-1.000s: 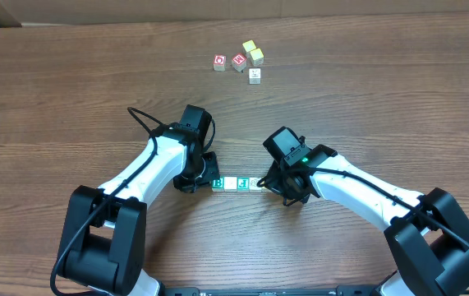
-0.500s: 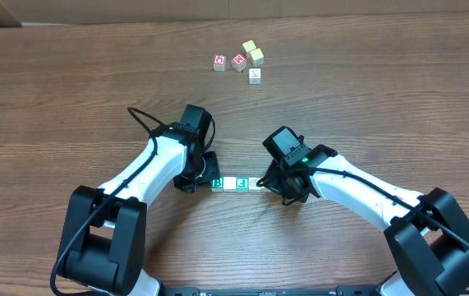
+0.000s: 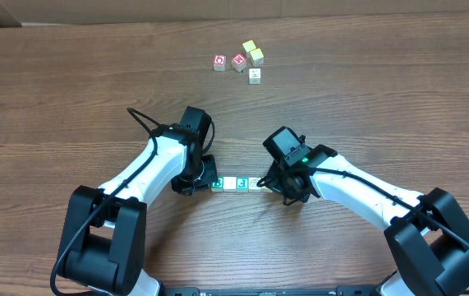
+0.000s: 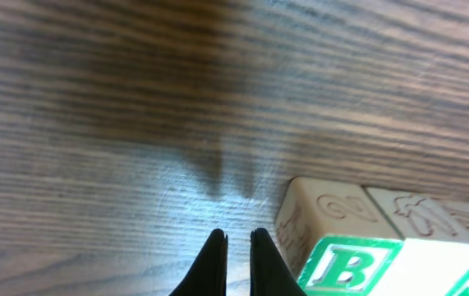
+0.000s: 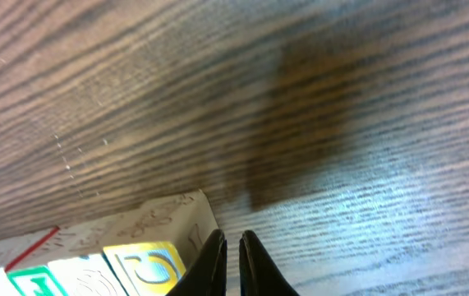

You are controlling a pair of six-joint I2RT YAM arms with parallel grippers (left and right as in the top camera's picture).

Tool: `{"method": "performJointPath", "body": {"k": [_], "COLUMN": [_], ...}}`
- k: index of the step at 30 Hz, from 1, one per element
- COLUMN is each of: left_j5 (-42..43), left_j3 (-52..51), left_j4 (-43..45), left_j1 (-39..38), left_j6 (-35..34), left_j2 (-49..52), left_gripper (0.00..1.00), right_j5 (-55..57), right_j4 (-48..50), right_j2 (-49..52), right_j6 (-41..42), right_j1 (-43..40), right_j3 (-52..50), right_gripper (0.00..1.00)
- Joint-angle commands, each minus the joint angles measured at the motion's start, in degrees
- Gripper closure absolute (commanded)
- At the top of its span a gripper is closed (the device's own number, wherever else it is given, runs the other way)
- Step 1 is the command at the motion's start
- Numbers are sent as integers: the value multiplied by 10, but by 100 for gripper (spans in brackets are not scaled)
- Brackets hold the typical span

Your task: Flip 5 blocks

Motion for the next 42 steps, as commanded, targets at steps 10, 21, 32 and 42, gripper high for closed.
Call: {"method": "performJointPath", "body": {"k": [10,21,32,42], "left_j5": [21,23,22,22], "left_j3": [-45,-55,-53,-53], "left_j4": [37,76,90,113], "left_j1": [-4,-4,-4,-4], "left_j6": [-9,-12,-12,-12], "left_j2": [5,5,5,5], "left_gripper": [96,96,96,96], "right_j5": [-10,-23,-34,-40], "right_j4": [12,11,12,11], "right_j2": [2,2,2,2], "right_j6": [-17,-17,-17,-16], "right_j1": [3,3,3,3], "right_j3": [-4,-4,-4,-4], "right_gripper": [94,94,94,94]}}
